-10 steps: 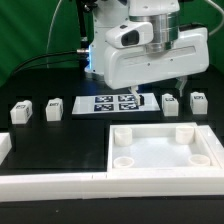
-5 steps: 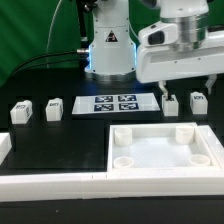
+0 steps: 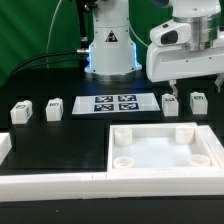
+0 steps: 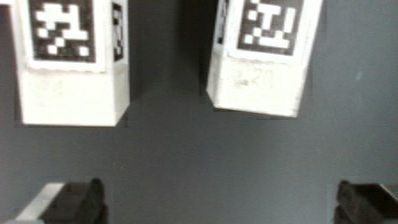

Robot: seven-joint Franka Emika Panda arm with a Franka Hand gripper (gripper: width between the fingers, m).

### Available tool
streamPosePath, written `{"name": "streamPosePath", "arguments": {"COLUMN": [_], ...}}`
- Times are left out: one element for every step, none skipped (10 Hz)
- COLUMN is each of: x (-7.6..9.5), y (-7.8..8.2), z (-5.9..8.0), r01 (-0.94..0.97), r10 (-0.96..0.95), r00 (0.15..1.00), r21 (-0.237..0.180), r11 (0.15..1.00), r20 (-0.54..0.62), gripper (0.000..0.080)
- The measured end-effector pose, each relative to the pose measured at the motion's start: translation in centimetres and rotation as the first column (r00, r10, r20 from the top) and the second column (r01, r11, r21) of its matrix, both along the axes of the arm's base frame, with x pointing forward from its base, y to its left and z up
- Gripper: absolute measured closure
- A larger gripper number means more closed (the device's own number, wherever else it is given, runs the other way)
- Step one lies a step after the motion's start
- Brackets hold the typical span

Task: Assemble one leg

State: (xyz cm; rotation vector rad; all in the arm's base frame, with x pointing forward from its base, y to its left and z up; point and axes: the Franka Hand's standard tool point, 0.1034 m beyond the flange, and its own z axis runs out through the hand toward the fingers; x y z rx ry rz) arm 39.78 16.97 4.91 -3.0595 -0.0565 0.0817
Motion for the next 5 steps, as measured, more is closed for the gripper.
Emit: {"name": "streamPosePath", "arguments": {"x": [-0.6, -0.4, -0.6, -1.0, -1.5], "y": [-0.4, -0.4, -0.5, 0.2, 0.5], "z": [-0.1, 0.0, 0.1, 0.1, 0.2], "r01": [-0.023, -0.031, -0.036, -0.016, -0.023], "r10": [0.021, 0.027, 0.025, -0.002, -0.006], "r00": [0.996, 0.988, 0.970, 0.952, 0.915], "r21": [-0.018, -0.026, -0.039, -0.059, -0.069], "r11": [1.000, 0.999, 0.999, 0.998, 0.997], "r20": [-0.088, -0.152, -0.243, -0.305, -0.404], "gripper": [0.0151, 0.0151, 0.0151, 0.0151, 0.0151]}}
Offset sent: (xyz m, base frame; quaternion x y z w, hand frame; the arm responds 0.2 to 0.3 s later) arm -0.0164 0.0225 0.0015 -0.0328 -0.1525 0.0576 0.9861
